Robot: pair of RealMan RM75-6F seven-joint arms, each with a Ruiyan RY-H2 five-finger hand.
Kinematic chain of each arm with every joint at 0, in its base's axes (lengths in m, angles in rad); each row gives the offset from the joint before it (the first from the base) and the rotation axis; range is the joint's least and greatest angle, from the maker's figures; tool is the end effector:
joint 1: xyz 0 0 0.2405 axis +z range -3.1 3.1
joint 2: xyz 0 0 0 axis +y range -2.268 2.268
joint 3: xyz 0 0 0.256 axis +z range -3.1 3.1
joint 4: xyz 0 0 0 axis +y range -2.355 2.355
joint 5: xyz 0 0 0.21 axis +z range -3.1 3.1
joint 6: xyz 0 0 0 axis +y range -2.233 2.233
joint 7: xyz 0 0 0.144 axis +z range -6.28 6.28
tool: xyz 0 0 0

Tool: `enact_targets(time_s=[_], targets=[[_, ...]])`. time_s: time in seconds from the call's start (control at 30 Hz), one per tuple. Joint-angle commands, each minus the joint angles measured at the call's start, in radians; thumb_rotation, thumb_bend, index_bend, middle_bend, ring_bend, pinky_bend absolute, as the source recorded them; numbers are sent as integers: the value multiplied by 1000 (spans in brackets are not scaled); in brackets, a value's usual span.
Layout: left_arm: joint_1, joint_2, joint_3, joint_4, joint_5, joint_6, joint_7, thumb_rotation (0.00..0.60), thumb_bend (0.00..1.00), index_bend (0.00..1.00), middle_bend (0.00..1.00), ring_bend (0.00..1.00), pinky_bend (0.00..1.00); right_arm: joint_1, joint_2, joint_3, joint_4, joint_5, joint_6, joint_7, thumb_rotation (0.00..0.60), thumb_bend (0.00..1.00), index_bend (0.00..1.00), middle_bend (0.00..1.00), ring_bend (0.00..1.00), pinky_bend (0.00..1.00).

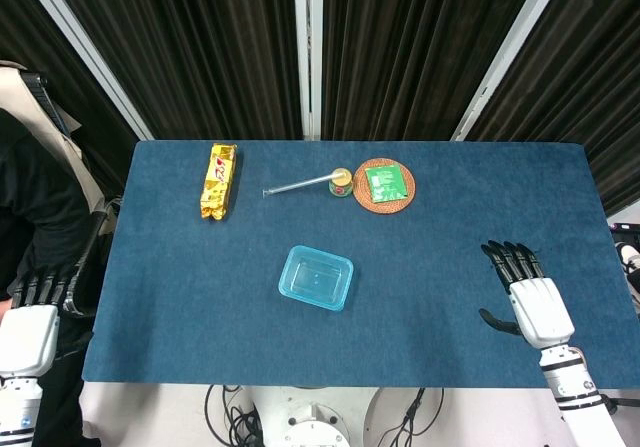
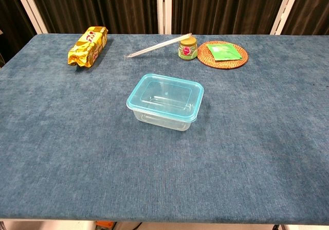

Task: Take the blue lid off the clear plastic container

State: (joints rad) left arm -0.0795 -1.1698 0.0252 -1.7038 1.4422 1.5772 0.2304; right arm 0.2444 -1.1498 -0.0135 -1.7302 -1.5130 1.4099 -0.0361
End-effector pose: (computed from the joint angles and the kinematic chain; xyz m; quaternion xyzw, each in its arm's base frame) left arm -0.2983 0.1617 0.1404 -0.5932 -0.3736 -0.3478 0.6226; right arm -0.2601 -0.2079 0.1204 0.6413 -0.4059 0.4221 0.4957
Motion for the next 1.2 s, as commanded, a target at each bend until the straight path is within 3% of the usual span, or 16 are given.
enact_targets(time_s=[0.03, 0.33, 0.47, 0.7, 0.93, 1.2], targets=[[2, 5, -1, -15, 10, -4, 21, 600, 50, 106, 39, 0, 2, -5, -2, 8, 16, -16, 9, 20, 600, 111, 0, 63, 0, 0], [9, 13, -5, -45, 40, -4, 50, 600, 49, 106, 40, 0, 2, -40, 22, -6, 5, -52, 38, 22, 600, 113, 0, 61, 0, 0], [-44, 19, -19, -58, 75, -73, 57, 600, 49, 106, 39, 0, 1, -59, 37, -10, -5, -76, 66, 33, 600, 114, 0, 61, 0, 0], [-282, 7, -90, -86, 107, -383, 38, 600, 50, 104, 40, 0, 2, -50, 60, 4, -35, -123, 70, 4, 600, 114, 0, 59, 0, 0], [-550, -118, -171, -25, -20, -759, 47, 600, 50, 56, 13, 0, 1, -44, 61, 19, -53, -129, 60, -19, 600, 114, 0, 51, 0, 0], [-716, -239, -224, 57, -170, -909, 130, 600, 50, 31, 0, 0, 12, -47, 54, 16, -46, -128, 44, -16, 600, 114, 0, 50, 0, 0]])
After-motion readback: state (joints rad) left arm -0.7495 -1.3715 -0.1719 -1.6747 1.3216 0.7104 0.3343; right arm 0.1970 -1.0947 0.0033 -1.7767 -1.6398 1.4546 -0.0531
